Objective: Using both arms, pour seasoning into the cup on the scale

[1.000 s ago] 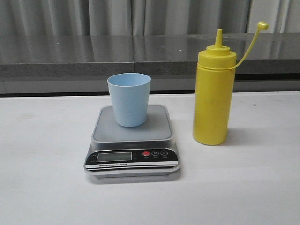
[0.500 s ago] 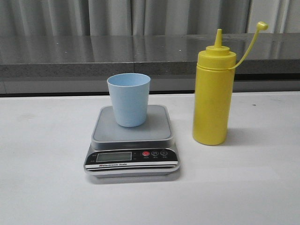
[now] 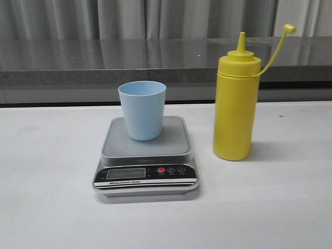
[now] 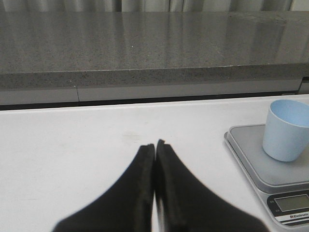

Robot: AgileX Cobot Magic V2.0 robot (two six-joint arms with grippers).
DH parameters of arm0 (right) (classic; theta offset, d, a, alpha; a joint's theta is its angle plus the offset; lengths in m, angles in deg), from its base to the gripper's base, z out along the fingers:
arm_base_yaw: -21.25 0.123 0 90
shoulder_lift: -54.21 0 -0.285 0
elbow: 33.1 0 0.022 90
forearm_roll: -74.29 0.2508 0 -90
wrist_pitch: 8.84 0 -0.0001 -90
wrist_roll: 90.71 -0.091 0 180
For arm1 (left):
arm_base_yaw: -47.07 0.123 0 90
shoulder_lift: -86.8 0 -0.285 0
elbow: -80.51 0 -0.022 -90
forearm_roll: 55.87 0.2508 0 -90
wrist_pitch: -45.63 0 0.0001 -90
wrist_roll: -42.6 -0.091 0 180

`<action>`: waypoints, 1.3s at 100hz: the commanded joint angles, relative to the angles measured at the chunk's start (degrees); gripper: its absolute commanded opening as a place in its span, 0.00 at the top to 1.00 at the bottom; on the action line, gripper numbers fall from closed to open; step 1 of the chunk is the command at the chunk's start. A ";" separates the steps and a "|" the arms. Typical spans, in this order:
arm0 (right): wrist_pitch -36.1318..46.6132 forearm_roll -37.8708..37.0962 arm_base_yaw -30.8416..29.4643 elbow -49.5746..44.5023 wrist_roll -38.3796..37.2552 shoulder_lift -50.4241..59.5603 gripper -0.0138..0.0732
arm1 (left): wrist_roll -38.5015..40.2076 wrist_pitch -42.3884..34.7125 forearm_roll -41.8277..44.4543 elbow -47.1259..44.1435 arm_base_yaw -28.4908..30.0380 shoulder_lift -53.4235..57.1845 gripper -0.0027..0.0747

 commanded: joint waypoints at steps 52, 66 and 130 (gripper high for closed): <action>8.13 -0.85 -1.52 -11.11 -0.48 8.84 0.92 | 0.10 -4.56 -0.50 1.70 0.16 -0.51 0.99; 8.48 -0.85 -1.52 -11.46 -0.48 8.84 0.92 | 0.10 -4.56 -0.50 1.70 0.16 -0.51 0.99; 8.54 -0.85 -1.52 -11.46 -0.48 8.84 0.92 | 0.10 -4.56 -0.50 1.70 0.16 -0.51 0.99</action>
